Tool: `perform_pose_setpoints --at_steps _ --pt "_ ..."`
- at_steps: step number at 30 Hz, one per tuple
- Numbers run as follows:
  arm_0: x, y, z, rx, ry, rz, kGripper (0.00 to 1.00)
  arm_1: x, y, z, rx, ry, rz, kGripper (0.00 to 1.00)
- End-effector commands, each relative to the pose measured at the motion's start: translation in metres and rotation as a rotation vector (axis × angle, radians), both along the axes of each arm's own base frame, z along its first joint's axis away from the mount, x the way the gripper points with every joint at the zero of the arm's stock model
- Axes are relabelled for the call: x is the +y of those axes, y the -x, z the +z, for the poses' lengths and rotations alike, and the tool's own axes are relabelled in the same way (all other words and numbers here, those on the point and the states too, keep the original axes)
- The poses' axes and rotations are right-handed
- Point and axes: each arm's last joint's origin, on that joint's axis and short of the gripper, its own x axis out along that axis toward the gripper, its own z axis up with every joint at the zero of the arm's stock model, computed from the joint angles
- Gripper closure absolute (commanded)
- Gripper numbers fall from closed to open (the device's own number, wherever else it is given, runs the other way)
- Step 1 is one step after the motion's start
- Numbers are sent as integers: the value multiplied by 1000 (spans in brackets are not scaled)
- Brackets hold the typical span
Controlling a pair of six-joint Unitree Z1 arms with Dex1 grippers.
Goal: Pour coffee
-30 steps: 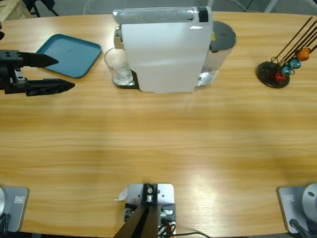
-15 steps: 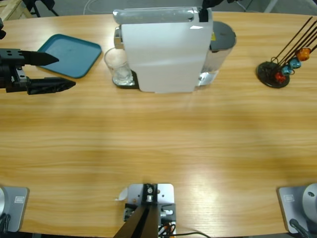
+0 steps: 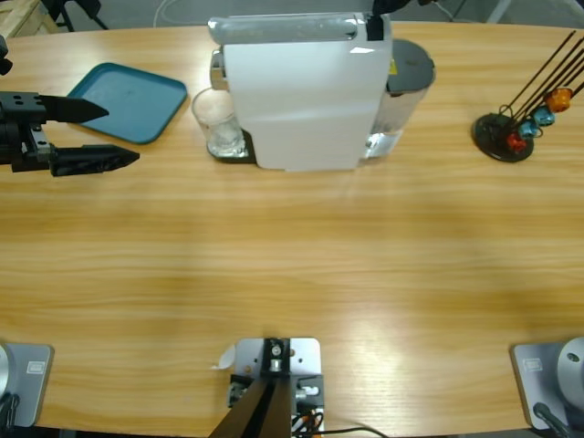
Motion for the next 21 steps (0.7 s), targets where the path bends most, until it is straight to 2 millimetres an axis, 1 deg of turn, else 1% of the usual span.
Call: perform_pose_setpoints --at_steps 1,3,8,12,21 --pt "0 4 -12 21 -29 -9 0 -16 34 51 -152 -20 47 0" --pt "0 4 -12 20 -29 -9 0 -18 39 52 -148 -16 52 0" --pt "1 5 -11 16 -27 -8 0 -14 37 42 -106 -5 55 0" --pt "1 5 -12 18 -28 -8 0 -12 35 41 -103 -4 57 0" --pt "1 5 -12 16 -28 -7 0 -14 38 40 -88 4 56 0"
